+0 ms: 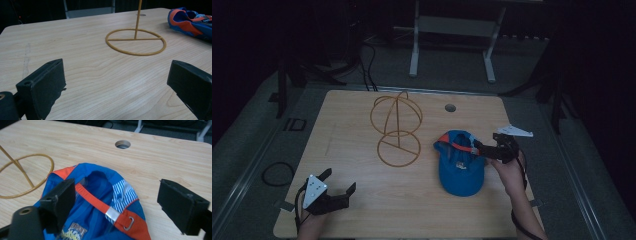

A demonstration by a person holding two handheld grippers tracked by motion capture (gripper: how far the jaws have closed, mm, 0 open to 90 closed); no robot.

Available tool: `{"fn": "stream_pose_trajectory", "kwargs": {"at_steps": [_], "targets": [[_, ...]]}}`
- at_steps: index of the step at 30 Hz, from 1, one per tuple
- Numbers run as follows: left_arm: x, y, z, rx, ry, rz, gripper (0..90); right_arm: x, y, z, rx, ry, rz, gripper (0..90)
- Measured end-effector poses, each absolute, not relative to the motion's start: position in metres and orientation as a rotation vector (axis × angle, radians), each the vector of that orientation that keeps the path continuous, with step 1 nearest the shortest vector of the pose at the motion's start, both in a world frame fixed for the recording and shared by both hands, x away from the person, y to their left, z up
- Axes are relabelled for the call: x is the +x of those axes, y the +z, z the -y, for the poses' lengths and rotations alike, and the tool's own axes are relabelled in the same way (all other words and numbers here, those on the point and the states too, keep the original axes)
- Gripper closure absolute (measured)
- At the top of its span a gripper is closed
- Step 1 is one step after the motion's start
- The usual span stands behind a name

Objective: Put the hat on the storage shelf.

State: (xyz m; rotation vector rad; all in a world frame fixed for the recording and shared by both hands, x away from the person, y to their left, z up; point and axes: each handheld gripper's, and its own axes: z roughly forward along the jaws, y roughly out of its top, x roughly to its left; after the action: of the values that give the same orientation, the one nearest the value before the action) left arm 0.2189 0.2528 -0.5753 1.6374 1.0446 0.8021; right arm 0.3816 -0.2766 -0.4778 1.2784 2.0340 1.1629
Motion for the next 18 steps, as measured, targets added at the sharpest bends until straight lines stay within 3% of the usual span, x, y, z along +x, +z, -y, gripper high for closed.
{"fn": "stream_pose_trajectory", "kwargs": {"at_steps": [18], "targets": [[0.218,-0.574,-0.251,1.643,0.800,-1.023,2.1,0.431,-0.506,0.256,1.332,1.015,-2.120,26.4]]}}
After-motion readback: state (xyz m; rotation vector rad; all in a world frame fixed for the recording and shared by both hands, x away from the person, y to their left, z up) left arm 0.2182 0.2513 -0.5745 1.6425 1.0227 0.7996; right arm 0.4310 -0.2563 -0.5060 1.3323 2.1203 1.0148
